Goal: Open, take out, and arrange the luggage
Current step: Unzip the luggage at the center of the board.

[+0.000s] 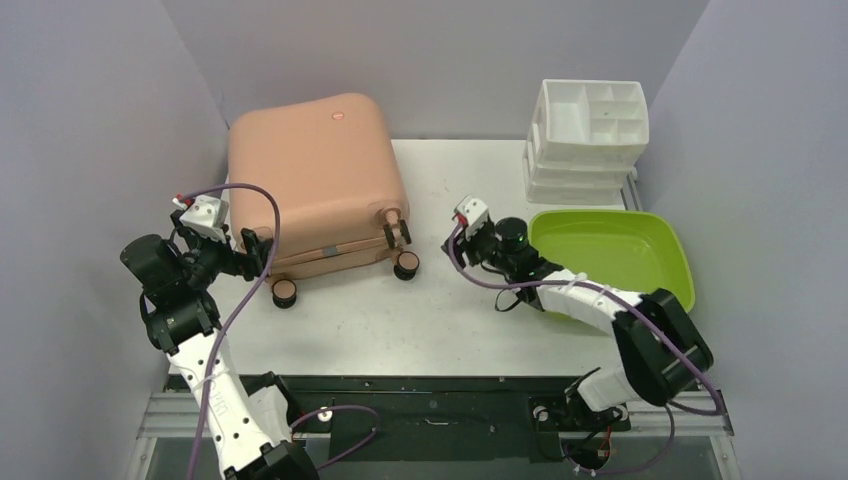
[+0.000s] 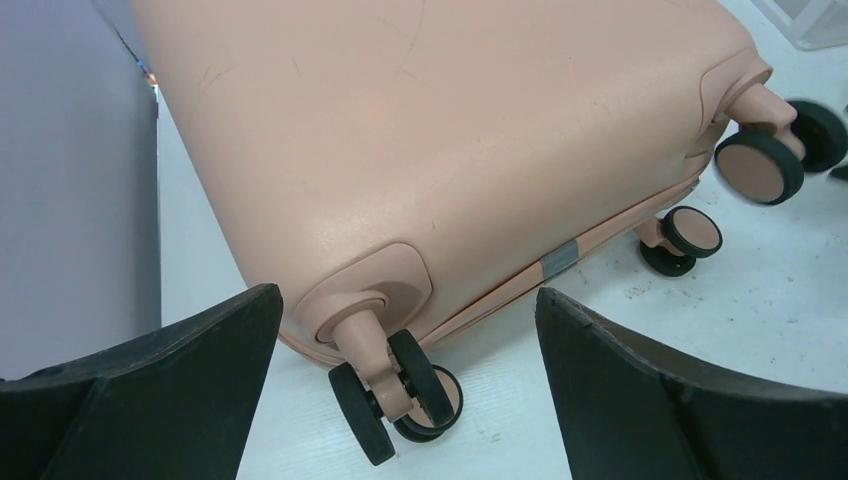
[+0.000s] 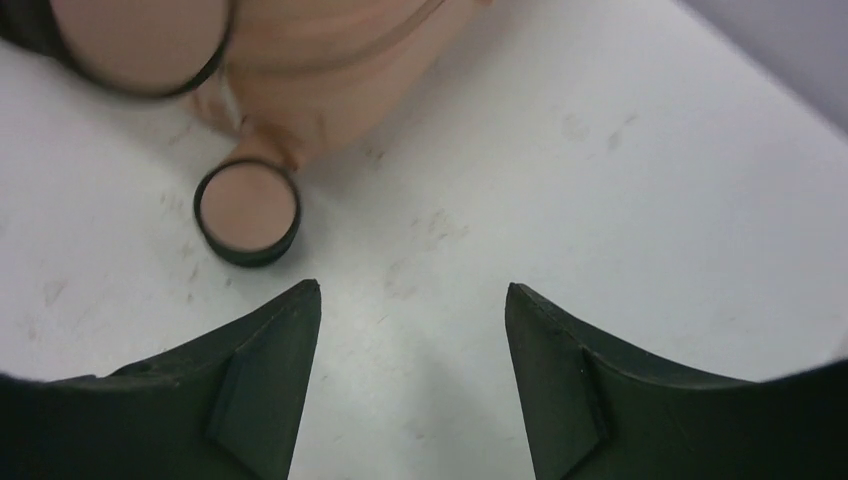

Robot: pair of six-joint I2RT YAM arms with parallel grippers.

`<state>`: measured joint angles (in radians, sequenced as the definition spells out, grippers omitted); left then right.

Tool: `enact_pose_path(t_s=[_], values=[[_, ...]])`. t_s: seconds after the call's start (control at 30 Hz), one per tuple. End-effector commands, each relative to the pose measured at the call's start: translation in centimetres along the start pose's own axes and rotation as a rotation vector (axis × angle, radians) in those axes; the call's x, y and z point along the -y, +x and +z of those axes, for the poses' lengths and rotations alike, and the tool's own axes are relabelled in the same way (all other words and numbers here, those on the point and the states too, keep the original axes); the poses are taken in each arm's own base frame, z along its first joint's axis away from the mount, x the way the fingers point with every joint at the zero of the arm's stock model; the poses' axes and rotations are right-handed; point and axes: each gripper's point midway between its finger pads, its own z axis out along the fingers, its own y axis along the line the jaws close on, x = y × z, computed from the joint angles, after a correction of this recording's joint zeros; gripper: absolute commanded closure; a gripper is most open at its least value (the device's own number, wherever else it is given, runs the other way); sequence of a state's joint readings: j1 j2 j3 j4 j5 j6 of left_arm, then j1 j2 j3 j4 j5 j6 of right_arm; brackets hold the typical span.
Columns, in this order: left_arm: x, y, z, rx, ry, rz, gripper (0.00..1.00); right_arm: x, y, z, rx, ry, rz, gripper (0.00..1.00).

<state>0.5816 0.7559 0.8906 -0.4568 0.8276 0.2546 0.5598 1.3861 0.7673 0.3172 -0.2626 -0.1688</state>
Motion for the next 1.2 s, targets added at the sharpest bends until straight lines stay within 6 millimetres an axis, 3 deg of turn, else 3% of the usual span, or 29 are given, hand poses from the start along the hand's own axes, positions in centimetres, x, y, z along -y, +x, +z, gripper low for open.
enact_pose_path(t_s=[0.0,0.1,0.27,0.53,0.93,1.17], values=[[0.7,-1.0,-0.1,0.014,0.044,0.023,0.04,-5.7,-1.5,2.6,0.275,-0.168,-0.02,0.38],[1.0,-0.6,-0.1,0.002,0.058,0.018,0.04,-7.7,-1.5,4.5,0.315,-0.218,0.098,0.41],[1.4,-0.2,-0.2,0.004,0.076,0.014,0.04,-9.6,-2.9,5.3,0.436,-0.234,0.171,0.43],[1.3,0.6,0.0,-0.008,0.075,0.006,0.04,-9.6,-4.5,7.7,0.534,-0.147,0.248,0.48],[1.7,0.8,-0.1,-0.013,0.086,0.008,0.04,-9.2,-1.3,9.9,0.418,0.035,0.233,0.58],[1.7,0.7,-0.1,-0.011,0.087,0.008,0.04,-8.3,-1.0,10.5,0.398,0.106,0.285,0.7]])
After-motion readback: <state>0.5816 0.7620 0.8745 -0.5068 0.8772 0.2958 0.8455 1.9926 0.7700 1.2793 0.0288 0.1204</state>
